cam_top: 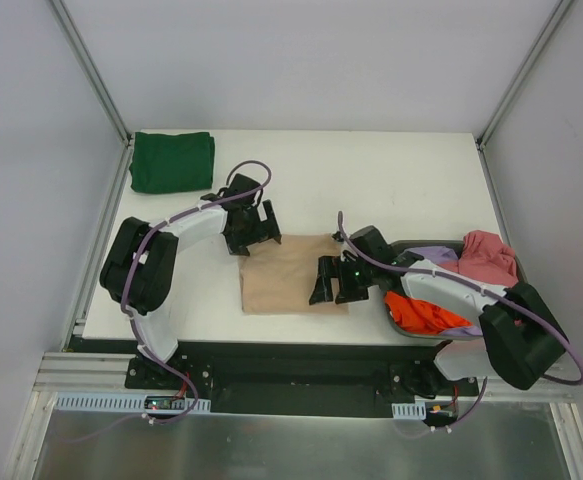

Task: Fold and stack the t-shirts
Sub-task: Smooth out wrinkles on the folded tshirt, then put the neatly folded tshirt into the corner of the board with the left arm

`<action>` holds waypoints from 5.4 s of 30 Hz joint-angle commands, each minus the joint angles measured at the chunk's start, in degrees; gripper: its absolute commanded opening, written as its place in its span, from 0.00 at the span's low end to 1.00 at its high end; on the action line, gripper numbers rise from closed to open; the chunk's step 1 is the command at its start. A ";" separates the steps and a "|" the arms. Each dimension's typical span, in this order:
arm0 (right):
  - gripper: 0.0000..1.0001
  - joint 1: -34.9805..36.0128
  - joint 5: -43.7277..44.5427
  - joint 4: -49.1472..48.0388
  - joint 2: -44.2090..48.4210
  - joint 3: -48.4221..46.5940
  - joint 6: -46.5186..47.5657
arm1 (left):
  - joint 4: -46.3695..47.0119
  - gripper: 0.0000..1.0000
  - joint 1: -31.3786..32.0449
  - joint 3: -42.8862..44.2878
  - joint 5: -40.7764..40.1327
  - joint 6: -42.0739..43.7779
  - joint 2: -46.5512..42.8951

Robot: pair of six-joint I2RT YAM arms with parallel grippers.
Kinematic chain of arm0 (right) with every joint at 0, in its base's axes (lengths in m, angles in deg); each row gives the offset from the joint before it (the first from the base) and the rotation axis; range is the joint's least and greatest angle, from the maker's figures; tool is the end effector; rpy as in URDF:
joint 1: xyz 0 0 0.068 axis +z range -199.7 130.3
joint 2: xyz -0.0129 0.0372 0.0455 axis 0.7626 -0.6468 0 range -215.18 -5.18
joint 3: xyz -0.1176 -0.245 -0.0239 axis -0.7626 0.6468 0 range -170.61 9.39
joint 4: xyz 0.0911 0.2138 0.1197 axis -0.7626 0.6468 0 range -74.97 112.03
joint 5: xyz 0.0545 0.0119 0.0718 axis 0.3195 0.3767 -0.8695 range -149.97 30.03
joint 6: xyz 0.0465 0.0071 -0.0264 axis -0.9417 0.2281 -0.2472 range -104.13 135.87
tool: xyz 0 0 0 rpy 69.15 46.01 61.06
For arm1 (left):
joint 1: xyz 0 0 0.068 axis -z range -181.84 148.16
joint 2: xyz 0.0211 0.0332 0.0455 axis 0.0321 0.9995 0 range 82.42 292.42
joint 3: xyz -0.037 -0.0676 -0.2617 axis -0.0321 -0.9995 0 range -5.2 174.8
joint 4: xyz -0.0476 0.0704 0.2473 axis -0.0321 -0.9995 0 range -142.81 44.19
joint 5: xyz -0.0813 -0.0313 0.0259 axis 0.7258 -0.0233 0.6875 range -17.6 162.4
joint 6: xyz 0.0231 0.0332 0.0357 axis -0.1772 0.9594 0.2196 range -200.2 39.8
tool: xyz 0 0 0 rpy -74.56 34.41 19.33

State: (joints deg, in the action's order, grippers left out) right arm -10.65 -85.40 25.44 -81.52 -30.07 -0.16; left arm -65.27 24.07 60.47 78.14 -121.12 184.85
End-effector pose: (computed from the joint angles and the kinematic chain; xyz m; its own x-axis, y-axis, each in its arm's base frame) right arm 0.1935 0.1767 0.1930 -0.7680 -0.3019 -0.5648 -0.6067 0.6255 0.4905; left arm 0.3311 -0.1648 0.1818 -0.8825 -0.2958 -0.3657 -0.1233 0.8958 -0.4271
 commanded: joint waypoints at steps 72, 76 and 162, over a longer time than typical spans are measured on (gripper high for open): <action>0.96 -0.46 55.22 14.81 53.39 13.97 6.01 | -9.98 0.00 5.73 14.99 -42.01 23.07 2.14; 0.96 -0.46 56.28 14.72 53.84 14.41 6.27 | -10.15 0.00 2.66 25.18 -43.19 27.38 8.38; 0.96 -0.55 72.89 13.75 46.28 12.92 6.54 | 25.09 0.16 -29.60 52.72 -38.86 71.43 30.19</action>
State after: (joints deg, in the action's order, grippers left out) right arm -11.04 -14.14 38.91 -35.55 -14.93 7.92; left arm -46.21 -4.73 111.20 41.85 -50.72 213.33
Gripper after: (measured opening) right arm 0.961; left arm 0.077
